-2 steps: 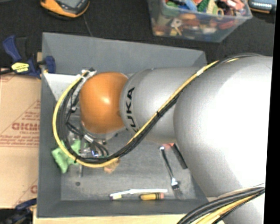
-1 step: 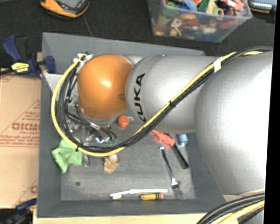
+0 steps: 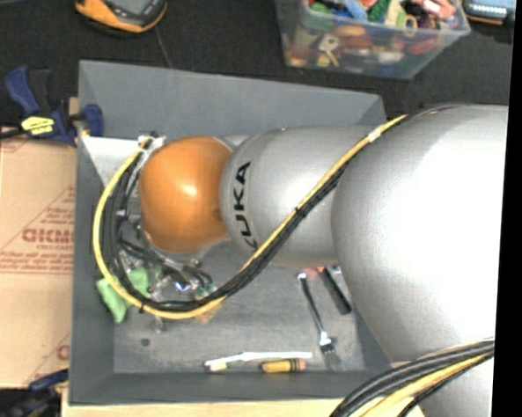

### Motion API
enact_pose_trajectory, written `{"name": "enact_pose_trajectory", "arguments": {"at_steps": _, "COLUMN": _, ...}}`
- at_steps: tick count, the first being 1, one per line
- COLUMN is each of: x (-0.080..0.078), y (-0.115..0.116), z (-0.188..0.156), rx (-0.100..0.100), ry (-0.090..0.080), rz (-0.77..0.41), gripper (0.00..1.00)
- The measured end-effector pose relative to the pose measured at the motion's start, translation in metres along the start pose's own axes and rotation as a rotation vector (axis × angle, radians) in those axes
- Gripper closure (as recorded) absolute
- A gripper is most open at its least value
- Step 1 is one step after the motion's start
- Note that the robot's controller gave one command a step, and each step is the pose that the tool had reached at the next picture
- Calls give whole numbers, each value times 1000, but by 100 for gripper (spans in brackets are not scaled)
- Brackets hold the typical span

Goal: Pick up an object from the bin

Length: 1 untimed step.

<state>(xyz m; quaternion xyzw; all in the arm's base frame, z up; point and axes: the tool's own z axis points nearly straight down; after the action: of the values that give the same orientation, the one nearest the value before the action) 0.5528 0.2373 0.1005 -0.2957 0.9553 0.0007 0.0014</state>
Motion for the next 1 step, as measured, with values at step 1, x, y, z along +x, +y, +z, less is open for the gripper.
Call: {"name": "enact_pose_trajectory", "arguments": {"at_steps": 1, "x": -10, "y": -13, "z": 29, "rx": 11, "ry": -12, "rz": -203, "gripper": 0}}
